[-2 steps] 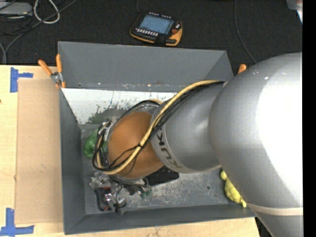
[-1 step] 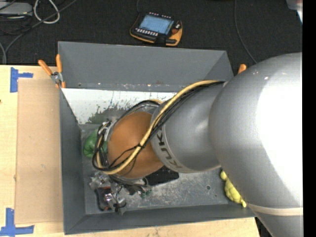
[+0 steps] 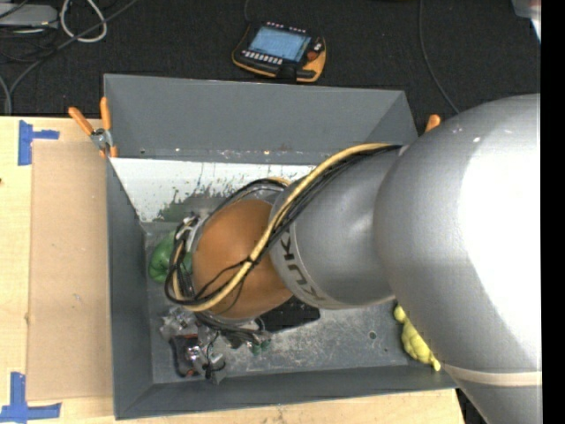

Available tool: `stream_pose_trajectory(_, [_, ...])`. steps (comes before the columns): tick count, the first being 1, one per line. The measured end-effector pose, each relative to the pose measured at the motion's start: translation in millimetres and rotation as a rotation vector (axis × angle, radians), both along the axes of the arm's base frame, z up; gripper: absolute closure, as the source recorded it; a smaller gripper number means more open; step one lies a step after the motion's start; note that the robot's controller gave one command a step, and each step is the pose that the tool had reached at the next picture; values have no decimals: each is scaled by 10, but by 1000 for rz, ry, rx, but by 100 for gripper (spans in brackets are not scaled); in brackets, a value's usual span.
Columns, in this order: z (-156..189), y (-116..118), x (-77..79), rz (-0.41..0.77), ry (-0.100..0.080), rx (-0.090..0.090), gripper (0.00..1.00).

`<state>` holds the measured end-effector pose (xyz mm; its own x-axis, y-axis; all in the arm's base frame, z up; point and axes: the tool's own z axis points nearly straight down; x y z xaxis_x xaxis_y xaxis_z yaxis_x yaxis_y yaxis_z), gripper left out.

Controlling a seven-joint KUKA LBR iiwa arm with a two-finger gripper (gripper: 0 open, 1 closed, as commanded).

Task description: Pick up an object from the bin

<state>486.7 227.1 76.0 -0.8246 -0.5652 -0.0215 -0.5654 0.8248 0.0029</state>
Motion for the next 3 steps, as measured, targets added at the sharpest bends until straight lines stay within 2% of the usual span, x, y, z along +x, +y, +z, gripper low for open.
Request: stream_pose_trajectory(3, [445, 0, -18, -2, 4, -2, 100])
